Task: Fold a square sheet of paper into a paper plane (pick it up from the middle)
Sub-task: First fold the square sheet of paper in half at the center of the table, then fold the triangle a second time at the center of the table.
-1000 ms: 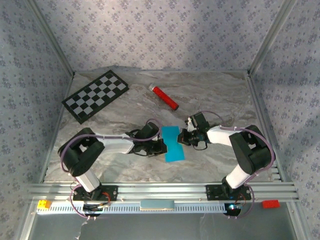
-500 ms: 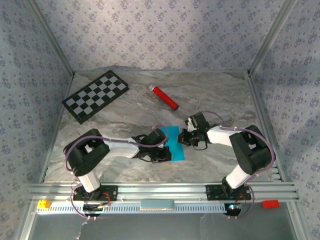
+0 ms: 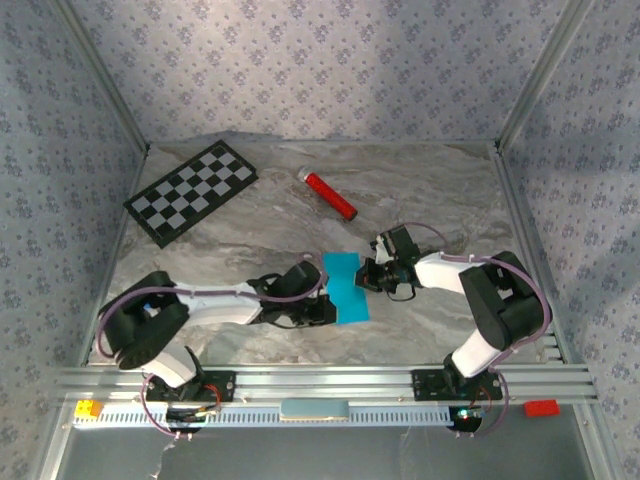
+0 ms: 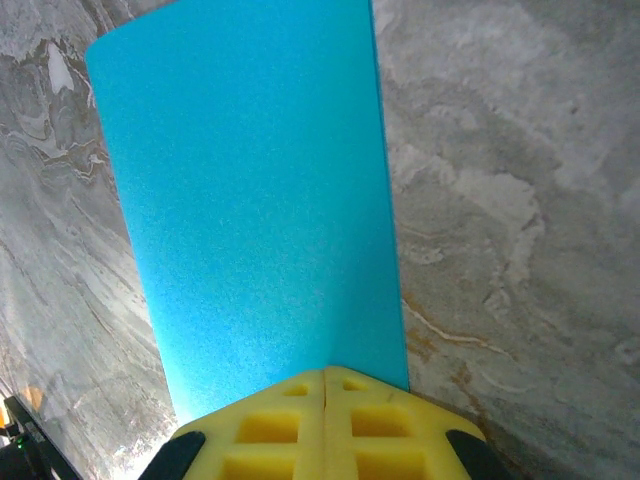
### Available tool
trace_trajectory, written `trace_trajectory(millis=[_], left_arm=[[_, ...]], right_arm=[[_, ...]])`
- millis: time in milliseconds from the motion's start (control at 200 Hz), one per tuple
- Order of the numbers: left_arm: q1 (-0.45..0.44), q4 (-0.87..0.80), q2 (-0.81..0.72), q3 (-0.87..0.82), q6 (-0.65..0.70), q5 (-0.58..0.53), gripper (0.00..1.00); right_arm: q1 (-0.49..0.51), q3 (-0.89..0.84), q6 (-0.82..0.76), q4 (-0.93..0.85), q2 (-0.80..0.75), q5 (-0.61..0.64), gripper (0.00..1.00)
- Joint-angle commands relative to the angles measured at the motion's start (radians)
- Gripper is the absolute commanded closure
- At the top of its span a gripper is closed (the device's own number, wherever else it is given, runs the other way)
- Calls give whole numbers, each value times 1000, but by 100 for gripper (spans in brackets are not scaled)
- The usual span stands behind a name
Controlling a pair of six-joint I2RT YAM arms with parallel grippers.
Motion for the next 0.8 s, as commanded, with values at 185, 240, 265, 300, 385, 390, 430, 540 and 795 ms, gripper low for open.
trace_trajectory(millis=[185, 240, 265, 300, 385, 390, 430, 540, 795], left_arm=[[183, -78, -9, 162, 72, 17, 88], [202, -84, 32, 210, 90, 37, 88], [207, -95, 53, 231, 100, 40, 88], [212, -112, 82, 266, 111, 35, 89], [226, -124, 159, 323, 118, 26, 90], [227, -124, 163, 325, 118, 26, 90], [235, -115, 200, 346, 116, 33, 91], [254, -124, 283, 405, 129, 37, 93], [279, -108, 401, 469, 143, 46, 94]], right_arm=[[-20, -39, -28, -96, -228, -12, 76], [-32, -54, -23, -133, -287, -7, 71], [-37, -61, -18, -152, -312, -1, 69], [-39, -70, -10, -184, -346, 13, 67], [-44, -117, 23, -217, -427, 22, 67], [-45, -119, 24, -216, -431, 22, 67], [-46, -142, 43, -219, -465, 15, 67], [-46, -187, 88, -235, -523, -2, 67], [-29, -261, 125, -207, -549, -42, 70]])
